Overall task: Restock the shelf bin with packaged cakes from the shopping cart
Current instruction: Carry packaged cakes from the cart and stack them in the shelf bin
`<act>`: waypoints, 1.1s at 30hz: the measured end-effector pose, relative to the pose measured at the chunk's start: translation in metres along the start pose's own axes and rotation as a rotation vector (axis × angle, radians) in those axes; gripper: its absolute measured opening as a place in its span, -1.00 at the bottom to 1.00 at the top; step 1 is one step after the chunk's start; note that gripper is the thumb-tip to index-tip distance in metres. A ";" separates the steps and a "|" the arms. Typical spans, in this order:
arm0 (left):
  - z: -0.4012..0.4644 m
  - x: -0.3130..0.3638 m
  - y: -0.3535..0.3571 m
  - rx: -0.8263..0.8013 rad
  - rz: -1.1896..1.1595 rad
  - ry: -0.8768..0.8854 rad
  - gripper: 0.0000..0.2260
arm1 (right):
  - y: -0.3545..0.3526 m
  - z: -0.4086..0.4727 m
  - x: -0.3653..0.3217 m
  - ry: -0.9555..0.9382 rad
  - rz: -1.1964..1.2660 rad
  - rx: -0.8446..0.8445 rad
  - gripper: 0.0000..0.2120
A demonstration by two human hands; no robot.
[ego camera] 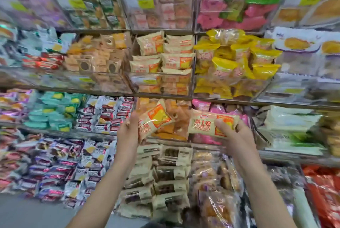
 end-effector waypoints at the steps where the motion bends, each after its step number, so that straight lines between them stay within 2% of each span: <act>1: 0.019 0.005 -0.007 -0.012 0.018 0.025 -0.45 | 0.017 0.007 -0.006 -0.009 0.016 -0.016 -0.83; 5: 0.098 0.034 -0.017 -0.047 0.033 0.150 -0.76 | 0.065 0.027 -0.030 -0.046 0.057 -0.046 -0.85; 6: 0.119 0.045 -0.015 -0.067 0.035 0.175 -0.79 | 0.072 0.031 -0.035 -0.053 0.058 -0.045 -0.85; 11: 0.207 0.095 0.009 -0.182 0.234 0.386 -0.77 | 0.089 0.047 -0.053 -0.075 0.049 -0.020 -0.85; 14: 0.251 0.105 0.033 -0.252 0.487 0.478 -0.72 | 0.088 0.054 -0.057 -0.090 0.043 -0.005 -0.84; 16: 0.276 0.097 0.049 -0.303 0.563 0.488 -0.70 | 0.087 0.058 -0.057 -0.100 0.020 0.009 -0.82; 20: 0.308 0.077 0.068 -0.327 0.568 0.466 -0.68 | 0.082 0.069 -0.053 -0.084 -0.045 0.046 -0.80; 25: 0.316 0.071 0.087 -0.388 0.691 0.521 -0.78 | 0.078 0.077 -0.050 -0.076 -0.039 0.056 -0.73; 30: 0.319 0.075 0.088 -0.524 0.799 0.444 -0.72 | 0.078 0.082 -0.052 -0.063 -0.044 0.044 -0.80; 33: 0.307 0.084 0.081 -0.456 0.830 0.461 -0.72 | 0.080 0.081 -0.056 -0.063 -0.069 0.027 -0.80</act>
Point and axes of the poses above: each hand's wrist, its own z-axis towards the middle knuckle, its own y-axis out of the palm, x = y × z, the point moved 6 cm from there along z, towards the middle knuckle, and after that the axes turned 15 degrees about y, right-handed, at the moved point
